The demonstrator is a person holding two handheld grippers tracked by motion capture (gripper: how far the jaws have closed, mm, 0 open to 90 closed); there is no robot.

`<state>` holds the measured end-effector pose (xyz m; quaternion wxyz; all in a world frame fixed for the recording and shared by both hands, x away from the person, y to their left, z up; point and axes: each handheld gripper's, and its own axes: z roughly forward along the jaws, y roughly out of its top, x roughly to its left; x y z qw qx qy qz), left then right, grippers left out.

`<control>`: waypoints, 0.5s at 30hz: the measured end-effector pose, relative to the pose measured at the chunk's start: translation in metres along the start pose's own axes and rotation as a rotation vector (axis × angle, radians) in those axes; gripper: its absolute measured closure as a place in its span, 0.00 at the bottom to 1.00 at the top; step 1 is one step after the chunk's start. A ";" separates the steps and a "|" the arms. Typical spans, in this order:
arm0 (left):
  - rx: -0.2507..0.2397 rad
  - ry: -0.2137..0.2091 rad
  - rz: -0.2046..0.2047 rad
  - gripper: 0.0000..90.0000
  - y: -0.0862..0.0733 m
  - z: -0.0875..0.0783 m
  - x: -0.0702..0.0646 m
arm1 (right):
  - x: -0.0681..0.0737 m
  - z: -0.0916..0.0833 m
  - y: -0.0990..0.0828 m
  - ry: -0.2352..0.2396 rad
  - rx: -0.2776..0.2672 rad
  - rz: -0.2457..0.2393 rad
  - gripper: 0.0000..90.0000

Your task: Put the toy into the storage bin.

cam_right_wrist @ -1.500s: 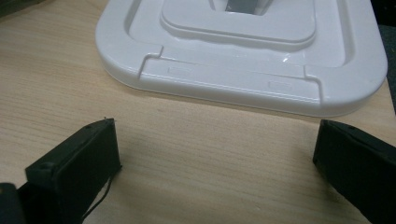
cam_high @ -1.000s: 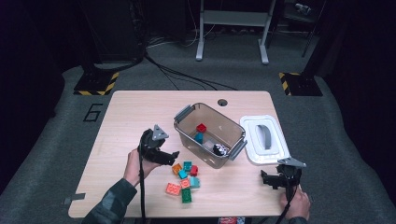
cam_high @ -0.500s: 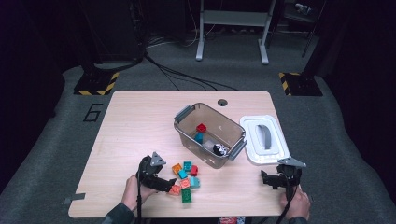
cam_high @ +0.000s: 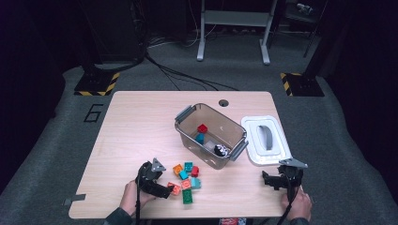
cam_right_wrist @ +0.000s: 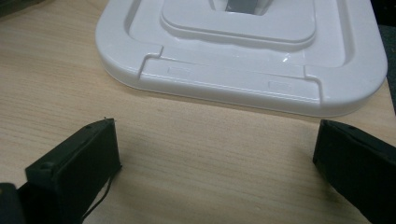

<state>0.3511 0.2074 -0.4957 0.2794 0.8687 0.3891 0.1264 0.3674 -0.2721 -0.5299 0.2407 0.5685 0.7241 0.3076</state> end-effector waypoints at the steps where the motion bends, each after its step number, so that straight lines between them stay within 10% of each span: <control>1: -0.003 0.007 0.001 0.09 0.000 0.000 0.003 | 0.000 0.000 0.000 0.000 0.000 0.000 0.00; 9: -0.030 0.061 -0.039 0.10 0.007 -0.005 0.027 | 0.000 0.000 0.000 0.000 0.000 0.000 0.00; 15: -0.049 0.030 -0.021 0.09 0.011 -0.011 0.007 | 0.000 0.000 0.000 0.000 0.000 0.001 0.00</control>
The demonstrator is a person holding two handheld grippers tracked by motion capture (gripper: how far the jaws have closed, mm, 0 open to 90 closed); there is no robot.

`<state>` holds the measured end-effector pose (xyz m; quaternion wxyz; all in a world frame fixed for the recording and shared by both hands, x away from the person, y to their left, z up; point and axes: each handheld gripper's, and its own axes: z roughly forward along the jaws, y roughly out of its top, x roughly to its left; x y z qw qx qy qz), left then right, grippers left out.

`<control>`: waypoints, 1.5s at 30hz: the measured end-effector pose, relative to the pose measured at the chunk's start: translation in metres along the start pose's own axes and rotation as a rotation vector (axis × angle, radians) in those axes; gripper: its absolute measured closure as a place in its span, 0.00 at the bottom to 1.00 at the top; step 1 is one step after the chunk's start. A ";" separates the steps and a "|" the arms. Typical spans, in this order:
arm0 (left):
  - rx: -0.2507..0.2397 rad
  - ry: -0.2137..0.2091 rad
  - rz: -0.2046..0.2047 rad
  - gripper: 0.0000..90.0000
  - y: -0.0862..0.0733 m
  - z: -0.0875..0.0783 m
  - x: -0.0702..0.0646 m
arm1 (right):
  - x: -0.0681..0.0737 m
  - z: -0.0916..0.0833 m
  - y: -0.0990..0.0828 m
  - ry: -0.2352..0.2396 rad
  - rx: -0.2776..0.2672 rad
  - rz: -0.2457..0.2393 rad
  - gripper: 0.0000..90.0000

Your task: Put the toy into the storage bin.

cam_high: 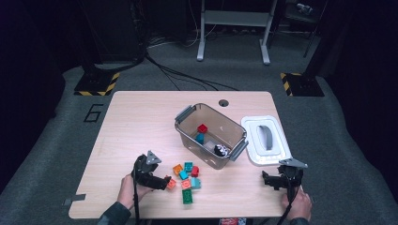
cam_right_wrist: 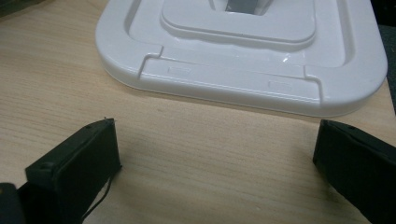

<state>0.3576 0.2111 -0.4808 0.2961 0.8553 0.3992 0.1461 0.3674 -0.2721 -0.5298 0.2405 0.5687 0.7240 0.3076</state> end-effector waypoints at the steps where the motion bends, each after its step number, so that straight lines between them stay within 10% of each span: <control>1: 0.001 -0.007 0.002 0.09 -0.001 0.001 -0.005 | 0.000 0.000 0.000 0.000 0.000 -0.001 0.00; 10: 0.046 -0.029 -0.011 0.01 -0.009 0.022 -0.018 | 0.000 0.000 0.000 0.000 0.000 0.000 0.00; 19: 0.026 -0.033 0.007 0.47 -0.011 0.020 -0.019 | 0.000 0.000 0.000 0.000 0.000 0.000 0.00; 45: -0.056 0.006 -0.013 0.48 0.037 -0.006 0.024 | 0.000 0.000 0.000 0.000 0.000 -0.001 0.00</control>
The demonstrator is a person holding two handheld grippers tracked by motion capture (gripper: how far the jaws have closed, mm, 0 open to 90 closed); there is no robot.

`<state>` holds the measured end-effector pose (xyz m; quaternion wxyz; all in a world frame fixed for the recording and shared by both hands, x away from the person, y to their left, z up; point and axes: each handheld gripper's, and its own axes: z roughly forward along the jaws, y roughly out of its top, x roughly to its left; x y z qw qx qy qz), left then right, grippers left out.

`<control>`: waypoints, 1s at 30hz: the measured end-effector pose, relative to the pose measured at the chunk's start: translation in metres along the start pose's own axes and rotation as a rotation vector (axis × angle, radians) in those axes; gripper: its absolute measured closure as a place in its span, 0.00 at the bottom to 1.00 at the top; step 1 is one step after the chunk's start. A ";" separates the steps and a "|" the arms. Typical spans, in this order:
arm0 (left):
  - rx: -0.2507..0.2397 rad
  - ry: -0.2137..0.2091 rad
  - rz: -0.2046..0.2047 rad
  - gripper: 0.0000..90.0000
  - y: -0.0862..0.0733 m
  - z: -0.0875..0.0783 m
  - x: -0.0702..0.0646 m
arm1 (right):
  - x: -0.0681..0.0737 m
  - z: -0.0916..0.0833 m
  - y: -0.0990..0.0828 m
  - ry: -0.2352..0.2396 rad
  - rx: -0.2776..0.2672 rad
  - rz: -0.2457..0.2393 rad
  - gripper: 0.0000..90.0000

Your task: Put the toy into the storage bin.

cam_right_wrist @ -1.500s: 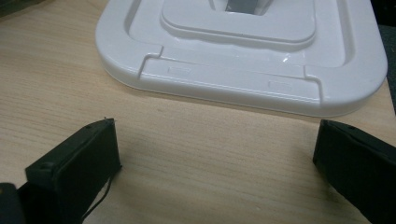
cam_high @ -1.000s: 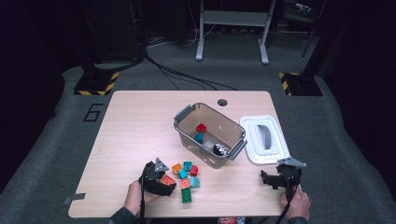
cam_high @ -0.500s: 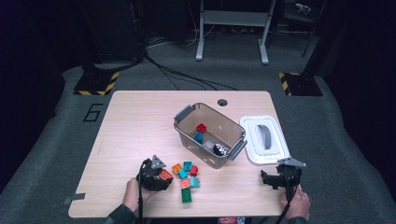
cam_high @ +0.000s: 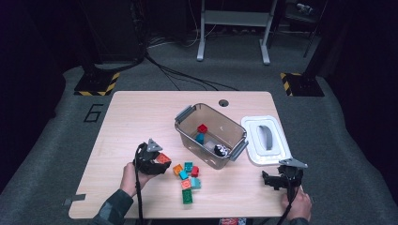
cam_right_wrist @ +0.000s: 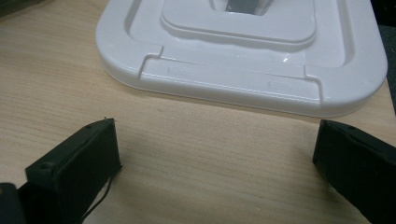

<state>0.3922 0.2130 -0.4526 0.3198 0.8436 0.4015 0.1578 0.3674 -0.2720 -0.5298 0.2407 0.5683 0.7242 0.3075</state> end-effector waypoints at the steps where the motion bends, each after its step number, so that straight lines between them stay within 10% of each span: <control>1: -0.008 0.003 0.005 0.48 0.003 -0.001 0.001 | 0.000 0.000 0.000 0.000 0.000 0.000 0.00; 30: -0.102 0.019 0.052 0.48 0.101 -0.022 0.019 | 0.000 0.000 0.000 0.000 0.000 0.000 0.00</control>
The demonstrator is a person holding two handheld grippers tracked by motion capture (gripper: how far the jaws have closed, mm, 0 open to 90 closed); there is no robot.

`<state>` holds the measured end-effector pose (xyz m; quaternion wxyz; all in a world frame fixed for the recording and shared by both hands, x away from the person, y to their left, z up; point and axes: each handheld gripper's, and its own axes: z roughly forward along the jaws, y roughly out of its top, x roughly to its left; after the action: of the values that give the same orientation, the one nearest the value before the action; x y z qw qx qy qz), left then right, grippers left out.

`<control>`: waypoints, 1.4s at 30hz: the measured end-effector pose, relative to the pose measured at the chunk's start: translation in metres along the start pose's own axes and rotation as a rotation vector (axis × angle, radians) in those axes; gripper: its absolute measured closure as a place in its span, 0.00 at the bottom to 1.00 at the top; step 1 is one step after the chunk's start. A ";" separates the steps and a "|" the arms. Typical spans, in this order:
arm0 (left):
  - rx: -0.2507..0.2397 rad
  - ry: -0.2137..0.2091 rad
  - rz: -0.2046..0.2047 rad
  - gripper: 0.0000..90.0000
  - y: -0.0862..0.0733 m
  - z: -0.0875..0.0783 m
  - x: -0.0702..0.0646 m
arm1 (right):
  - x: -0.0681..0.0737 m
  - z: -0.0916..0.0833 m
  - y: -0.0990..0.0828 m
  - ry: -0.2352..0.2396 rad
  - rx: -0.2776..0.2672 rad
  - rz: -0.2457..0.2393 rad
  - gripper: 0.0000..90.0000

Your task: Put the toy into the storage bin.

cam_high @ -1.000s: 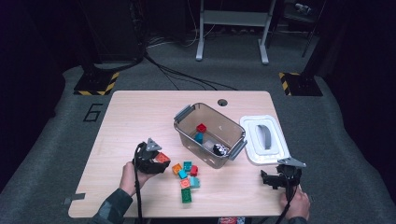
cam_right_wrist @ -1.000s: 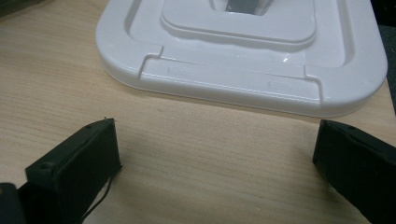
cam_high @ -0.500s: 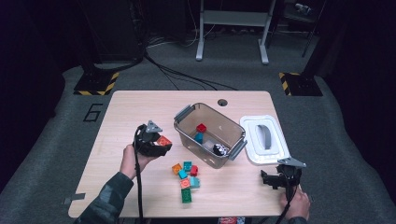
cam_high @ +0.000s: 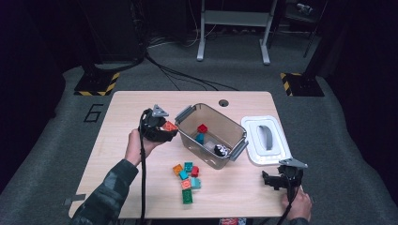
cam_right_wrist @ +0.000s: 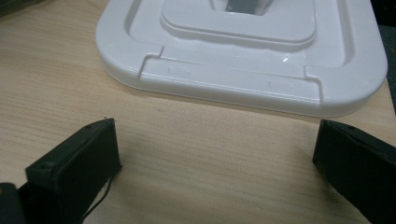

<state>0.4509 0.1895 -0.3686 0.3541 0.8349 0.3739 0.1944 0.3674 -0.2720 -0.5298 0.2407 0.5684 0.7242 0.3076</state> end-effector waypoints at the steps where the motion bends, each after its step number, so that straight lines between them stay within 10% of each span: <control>1: -0.001 -0.002 0.001 0.48 0.003 0.001 0.000 | 0.000 0.000 0.000 0.000 0.000 0.000 0.00; 24: 0.067 -0.062 0.002 0.48 0.027 0.057 -0.016 | 0.000 0.000 0.000 0.000 0.000 0.000 0.00; 42: 0.103 -0.079 0.011 0.47 0.022 0.060 -0.017 | 0.000 0.000 0.000 0.000 -0.001 0.000 0.00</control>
<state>0.4861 0.1391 -0.3940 0.3240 0.8611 0.3647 0.1434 0.3673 -0.2720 -0.5299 0.2409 0.5683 0.7241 0.3077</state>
